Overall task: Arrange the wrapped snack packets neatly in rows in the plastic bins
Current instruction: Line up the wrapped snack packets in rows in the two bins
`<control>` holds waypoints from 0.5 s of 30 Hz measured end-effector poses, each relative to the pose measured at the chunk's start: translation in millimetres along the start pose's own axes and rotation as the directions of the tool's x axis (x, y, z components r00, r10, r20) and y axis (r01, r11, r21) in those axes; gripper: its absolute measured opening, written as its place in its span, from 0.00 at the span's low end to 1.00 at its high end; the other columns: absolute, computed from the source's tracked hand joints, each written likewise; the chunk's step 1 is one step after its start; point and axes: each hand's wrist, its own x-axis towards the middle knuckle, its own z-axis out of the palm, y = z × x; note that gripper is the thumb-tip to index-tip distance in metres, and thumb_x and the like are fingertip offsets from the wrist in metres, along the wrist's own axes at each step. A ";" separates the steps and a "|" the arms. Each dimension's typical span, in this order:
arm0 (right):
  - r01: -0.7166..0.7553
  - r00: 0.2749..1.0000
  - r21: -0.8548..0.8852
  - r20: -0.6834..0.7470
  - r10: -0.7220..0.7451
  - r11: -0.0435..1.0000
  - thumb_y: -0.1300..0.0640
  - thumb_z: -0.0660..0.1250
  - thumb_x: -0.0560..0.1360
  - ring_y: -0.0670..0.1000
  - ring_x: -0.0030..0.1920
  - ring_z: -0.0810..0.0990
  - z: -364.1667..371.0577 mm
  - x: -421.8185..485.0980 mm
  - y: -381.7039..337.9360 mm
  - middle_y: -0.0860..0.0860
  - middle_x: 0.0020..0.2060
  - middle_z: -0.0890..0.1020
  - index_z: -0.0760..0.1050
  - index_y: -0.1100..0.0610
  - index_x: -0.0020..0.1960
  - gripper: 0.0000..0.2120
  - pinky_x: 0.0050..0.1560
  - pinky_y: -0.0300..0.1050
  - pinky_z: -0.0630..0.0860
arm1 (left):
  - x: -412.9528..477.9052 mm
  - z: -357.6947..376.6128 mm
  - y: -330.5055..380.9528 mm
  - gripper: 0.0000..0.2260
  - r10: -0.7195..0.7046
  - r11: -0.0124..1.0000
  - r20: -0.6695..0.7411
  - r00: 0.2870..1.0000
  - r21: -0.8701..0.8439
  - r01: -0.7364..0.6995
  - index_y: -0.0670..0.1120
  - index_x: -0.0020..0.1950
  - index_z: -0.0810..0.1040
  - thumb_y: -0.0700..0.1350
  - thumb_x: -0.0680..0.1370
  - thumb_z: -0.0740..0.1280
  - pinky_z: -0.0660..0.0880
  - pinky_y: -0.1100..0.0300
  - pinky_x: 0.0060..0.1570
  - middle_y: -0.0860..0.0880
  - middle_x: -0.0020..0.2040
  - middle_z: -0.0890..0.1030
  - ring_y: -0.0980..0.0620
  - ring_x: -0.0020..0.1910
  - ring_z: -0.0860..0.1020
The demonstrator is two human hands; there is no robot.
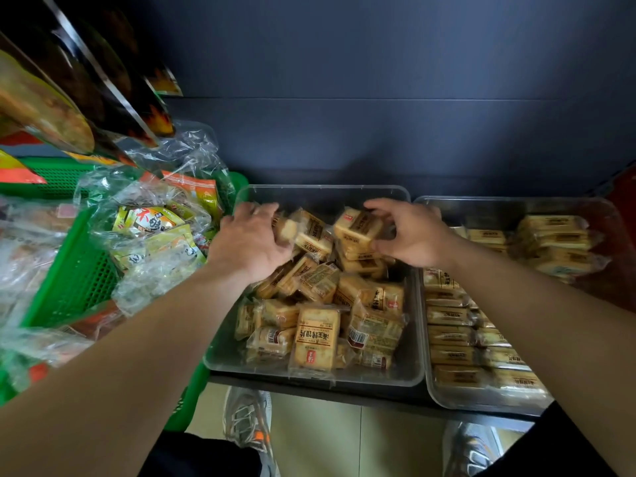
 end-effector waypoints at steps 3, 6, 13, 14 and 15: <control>0.021 0.985 -0.173 -0.165 -0.050 0.985 0.52 0.71 0.77 0.54 0.70 0.71 -5.7 -1.5 -2.8 0.48 0.69 0.75 0.67 0.47 0.76 0.28 0.73 0.58 0.61 | 0.8 1.9 -2.7 0.33 0.016 0.999 -0.086 0.996 0.040 -0.013 0.55 0.81 0.57 0.58 0.80 0.67 0.62 0.42 0.74 0.44 0.79 0.57 0.38 0.77 0.59; 0.047 0.979 -0.145 -0.191 -0.075 0.988 0.51 0.70 0.78 0.52 0.60 0.77 -13.4 -6.9 -8.5 0.48 0.58 0.79 0.75 0.49 0.68 0.18 0.63 0.53 0.72 | -8.4 1.0 8.3 0.24 0.214 0.977 -0.145 0.966 0.041 -0.210 0.57 0.74 0.70 0.57 0.79 0.68 0.62 0.46 0.75 0.48 0.75 0.65 0.44 0.75 0.62; 0.080 0.967 -0.120 0.251 -0.048 0.990 0.42 0.66 0.80 0.43 0.42 0.81 4.9 -37.3 -25.8 0.45 0.43 0.83 0.79 0.48 0.58 0.12 0.49 0.48 0.80 | -29.6 14.4 21.3 0.19 0.288 0.955 0.280 0.916 -0.022 -0.294 0.57 0.66 0.75 0.62 0.78 0.68 0.73 0.54 0.56 0.54 0.65 0.75 0.52 0.56 0.76; 0.081 0.961 -0.178 0.275 -0.030 0.981 0.38 0.64 0.79 0.44 0.41 0.80 9.6 -40.0 -26.8 0.44 0.41 0.81 0.78 0.47 0.58 0.16 0.48 0.48 0.79 | -30.7 16.8 21.2 0.23 0.276 0.958 0.297 0.914 -0.003 -0.288 0.57 0.70 0.73 0.63 0.77 0.68 0.72 0.53 0.60 0.53 0.68 0.72 0.50 0.62 0.74; 0.085 0.960 -0.216 0.279 -0.022 0.973 0.35 0.63 0.78 0.44 0.42 0.79 13.5 -42.2 -28.5 0.43 0.41 0.80 0.77 0.47 0.60 0.20 0.48 0.49 0.79 | -32.1 18.5 20.3 0.28 0.278 0.956 0.306 0.911 0.004 -0.293 0.57 0.73 0.69 0.65 0.76 0.68 0.71 0.52 0.64 0.53 0.72 0.69 0.48 0.67 0.72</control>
